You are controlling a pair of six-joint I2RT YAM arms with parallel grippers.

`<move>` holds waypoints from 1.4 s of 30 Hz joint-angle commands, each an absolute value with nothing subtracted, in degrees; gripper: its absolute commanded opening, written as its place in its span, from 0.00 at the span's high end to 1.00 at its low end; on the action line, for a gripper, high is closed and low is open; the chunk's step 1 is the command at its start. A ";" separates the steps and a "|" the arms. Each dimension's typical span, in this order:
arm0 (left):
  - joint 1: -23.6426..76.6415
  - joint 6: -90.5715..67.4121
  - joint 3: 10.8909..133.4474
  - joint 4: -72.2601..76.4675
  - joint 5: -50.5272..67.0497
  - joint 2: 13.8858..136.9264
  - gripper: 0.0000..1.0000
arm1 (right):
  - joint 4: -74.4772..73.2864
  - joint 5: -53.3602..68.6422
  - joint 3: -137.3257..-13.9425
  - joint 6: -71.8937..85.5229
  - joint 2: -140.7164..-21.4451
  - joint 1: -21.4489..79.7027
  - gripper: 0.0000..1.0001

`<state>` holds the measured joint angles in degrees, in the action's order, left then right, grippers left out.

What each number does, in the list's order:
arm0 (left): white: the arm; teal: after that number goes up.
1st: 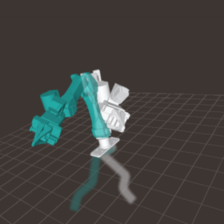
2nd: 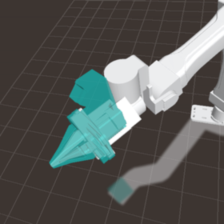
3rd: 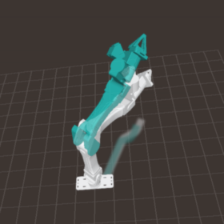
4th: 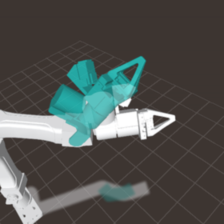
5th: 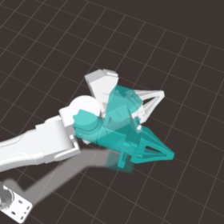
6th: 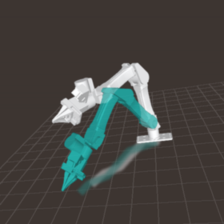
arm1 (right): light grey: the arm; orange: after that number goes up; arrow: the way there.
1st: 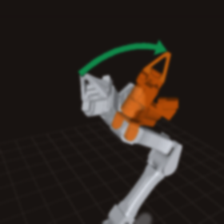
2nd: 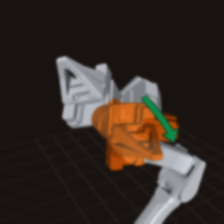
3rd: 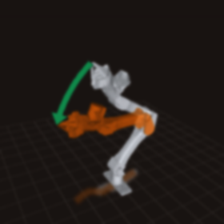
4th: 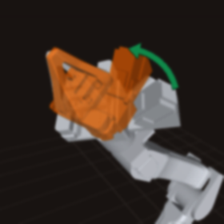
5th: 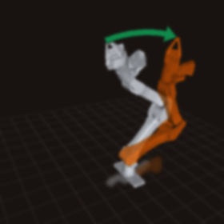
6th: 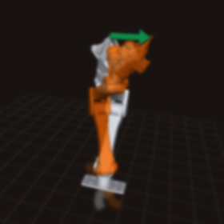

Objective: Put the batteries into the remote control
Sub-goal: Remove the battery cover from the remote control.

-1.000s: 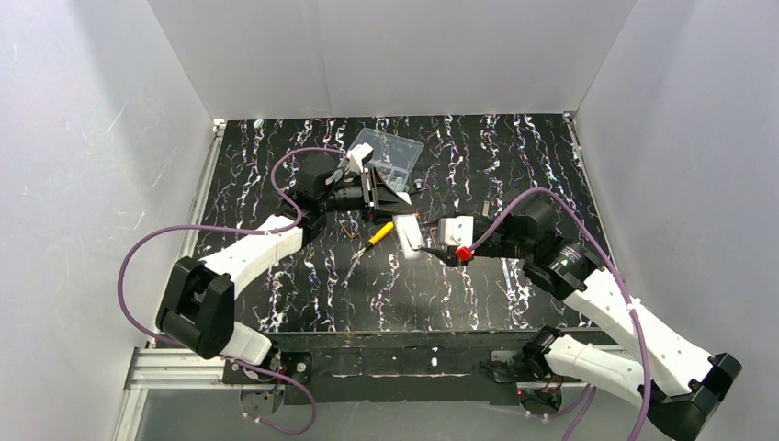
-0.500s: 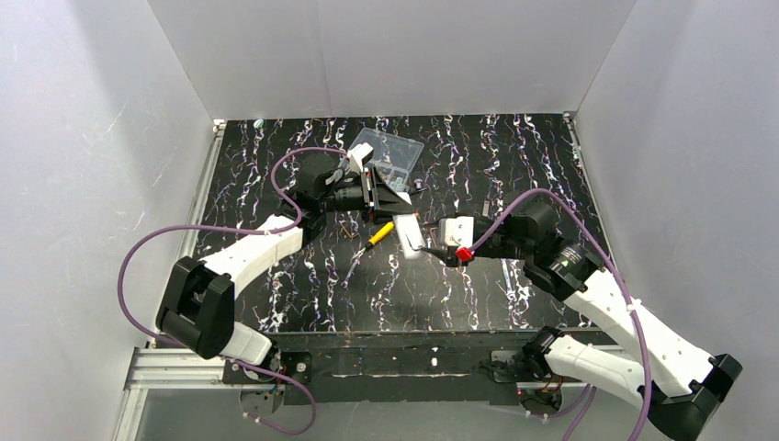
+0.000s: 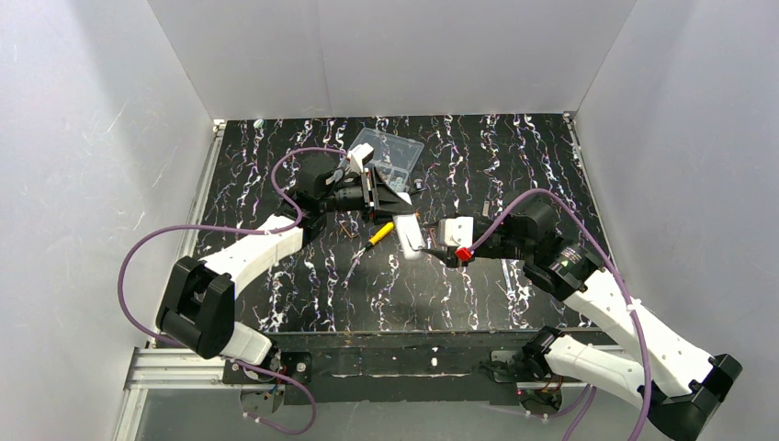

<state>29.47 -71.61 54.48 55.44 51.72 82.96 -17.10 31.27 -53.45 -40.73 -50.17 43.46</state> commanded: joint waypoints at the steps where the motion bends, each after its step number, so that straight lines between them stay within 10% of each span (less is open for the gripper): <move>1: 29.78 -71.72 55.36 59.15 55.03 82.10 1.00 | -17.82 32.10 -53.64 -40.75 -49.48 43.07 0.47; 24: 29.75 -71.91 55.69 59.34 55.11 82.41 1.00 | -15.29 28.74 -54.64 -31.99 -46.41 43.06 0.41; 42: 29.82 -72.08 55.72 59.68 54.34 82.71 1.00 | -17.82 4.55 -68.94 11.57 -51.46 45.89 0.39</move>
